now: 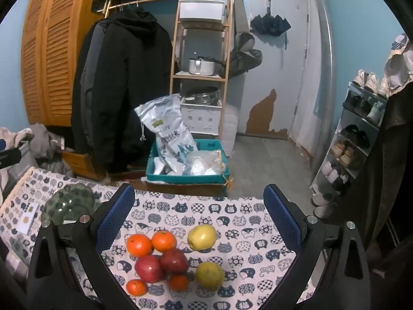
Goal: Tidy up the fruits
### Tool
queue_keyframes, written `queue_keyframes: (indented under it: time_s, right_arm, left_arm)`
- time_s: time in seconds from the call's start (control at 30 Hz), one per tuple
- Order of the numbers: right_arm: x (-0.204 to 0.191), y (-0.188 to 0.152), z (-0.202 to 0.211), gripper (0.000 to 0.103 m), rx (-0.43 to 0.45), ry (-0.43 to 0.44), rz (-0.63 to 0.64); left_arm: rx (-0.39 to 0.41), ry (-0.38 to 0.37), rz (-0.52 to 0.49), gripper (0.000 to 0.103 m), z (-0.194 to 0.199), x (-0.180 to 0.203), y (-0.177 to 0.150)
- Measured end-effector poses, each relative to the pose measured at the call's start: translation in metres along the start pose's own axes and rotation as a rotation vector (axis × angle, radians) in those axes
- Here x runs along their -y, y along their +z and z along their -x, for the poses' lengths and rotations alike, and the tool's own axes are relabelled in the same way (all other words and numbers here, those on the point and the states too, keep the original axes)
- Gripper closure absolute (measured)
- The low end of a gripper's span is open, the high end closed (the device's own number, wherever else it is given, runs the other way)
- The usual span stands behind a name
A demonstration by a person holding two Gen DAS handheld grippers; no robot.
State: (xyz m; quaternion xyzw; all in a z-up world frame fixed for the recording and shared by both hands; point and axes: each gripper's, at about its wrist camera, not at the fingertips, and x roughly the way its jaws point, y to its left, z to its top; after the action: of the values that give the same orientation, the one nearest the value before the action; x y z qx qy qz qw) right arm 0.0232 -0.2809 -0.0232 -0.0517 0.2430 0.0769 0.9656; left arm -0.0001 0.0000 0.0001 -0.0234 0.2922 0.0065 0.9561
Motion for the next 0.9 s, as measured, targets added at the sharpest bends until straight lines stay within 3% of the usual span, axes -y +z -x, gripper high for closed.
queue_keyframes:
  time_s: [0.9]
  right_arm:
    - [-0.0041, -0.0003, -0.0001, 0.005, -0.005, -0.002, 0.004]
  left_arm:
    - [-0.012, -0.012, -0.002, 0.001, 0.0003, -0.0022, 0.0012]
